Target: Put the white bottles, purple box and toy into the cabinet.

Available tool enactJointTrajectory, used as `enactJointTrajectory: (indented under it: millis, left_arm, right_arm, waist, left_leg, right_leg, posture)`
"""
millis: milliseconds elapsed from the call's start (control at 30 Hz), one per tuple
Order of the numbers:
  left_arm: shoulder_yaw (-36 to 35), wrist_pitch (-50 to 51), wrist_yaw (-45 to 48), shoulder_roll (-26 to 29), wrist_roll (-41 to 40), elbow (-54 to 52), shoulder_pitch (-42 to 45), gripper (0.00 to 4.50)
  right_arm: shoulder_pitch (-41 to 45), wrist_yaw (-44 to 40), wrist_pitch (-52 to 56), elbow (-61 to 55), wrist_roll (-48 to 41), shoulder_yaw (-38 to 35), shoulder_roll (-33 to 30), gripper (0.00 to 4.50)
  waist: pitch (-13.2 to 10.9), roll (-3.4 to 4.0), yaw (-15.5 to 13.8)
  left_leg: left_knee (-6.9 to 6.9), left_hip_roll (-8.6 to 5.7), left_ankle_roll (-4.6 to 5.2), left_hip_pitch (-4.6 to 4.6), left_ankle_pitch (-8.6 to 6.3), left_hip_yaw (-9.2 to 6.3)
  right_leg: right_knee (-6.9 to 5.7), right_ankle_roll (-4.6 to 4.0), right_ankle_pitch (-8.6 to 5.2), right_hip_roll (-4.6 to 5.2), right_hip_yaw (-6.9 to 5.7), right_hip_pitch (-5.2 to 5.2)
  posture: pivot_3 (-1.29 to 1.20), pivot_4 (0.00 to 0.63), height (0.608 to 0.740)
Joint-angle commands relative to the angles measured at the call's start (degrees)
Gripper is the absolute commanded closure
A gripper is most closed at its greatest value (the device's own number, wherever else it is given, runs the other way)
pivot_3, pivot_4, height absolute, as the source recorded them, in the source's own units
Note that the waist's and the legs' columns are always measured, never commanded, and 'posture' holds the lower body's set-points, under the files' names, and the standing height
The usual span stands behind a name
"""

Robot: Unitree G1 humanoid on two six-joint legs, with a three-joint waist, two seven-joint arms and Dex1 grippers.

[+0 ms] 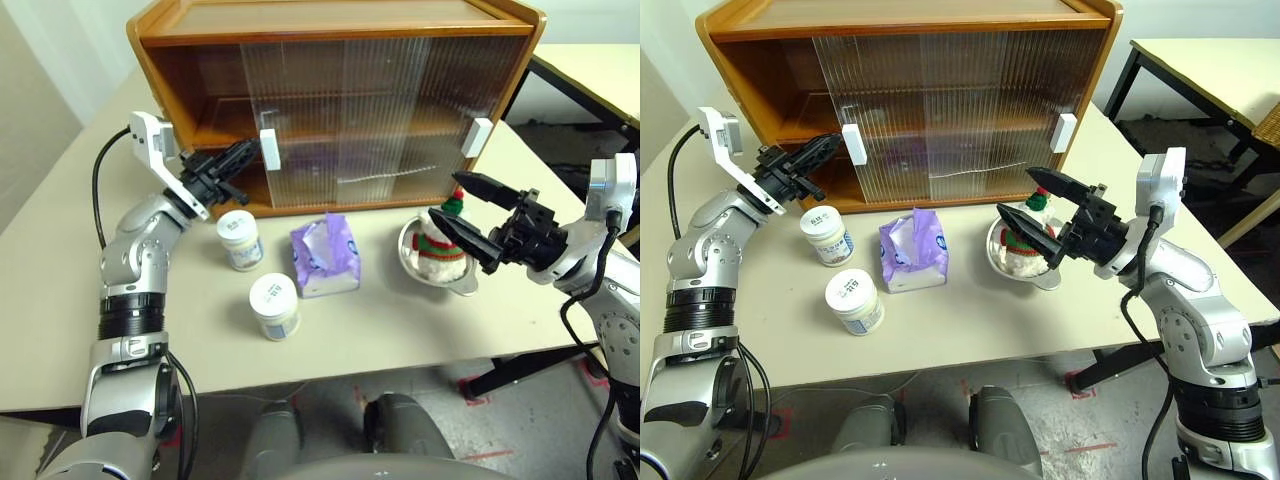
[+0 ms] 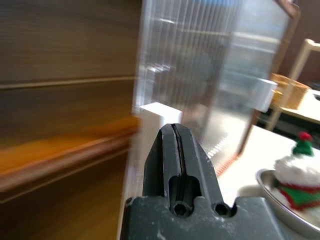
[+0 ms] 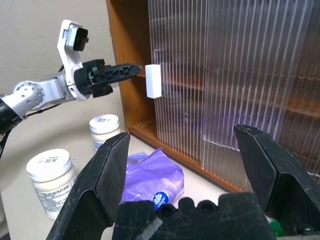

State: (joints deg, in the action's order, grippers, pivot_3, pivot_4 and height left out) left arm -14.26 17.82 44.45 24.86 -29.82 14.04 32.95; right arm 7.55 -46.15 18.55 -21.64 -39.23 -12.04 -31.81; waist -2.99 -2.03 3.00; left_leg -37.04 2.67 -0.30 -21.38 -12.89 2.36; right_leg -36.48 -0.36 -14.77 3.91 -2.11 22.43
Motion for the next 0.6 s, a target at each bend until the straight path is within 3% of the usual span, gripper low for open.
enactJointTrajectory:
  millis: [33,600]
  left_arm:
    - [0.75,-2.23,-1.32,-1.34,1.74,3.17,1.64,4.47]
    - [5.76,-8.06,1.65,-5.40,6.12,13.98,8.47,4.47]
  right_arm:
    - [0.25,-0.31,-0.53,0.66,0.35,-0.23,-0.19,0.00]
    - [-1.90,1.76,-0.23,-2.16,-0.14,-1.45,-0.33,0.00]
  waist:
    - [0.00,0.00,-0.25]
    - [0.02,-0.03,-0.52]
  left_leg:
    - [0.00,0.00,0.03,-0.01,0.02,0.01]
    - [-0.01,-0.02,0.08,-0.02,0.05,0.04]
  right_leg:
    - [0.01,0.00,0.00,0.00,0.00,0.00]
    - [0.02,0.00,0.01,-0.01,0.01,0.00]
  posture:
    - [-0.08,0.000,0.740]
    - [-0.13,0.000,0.740]
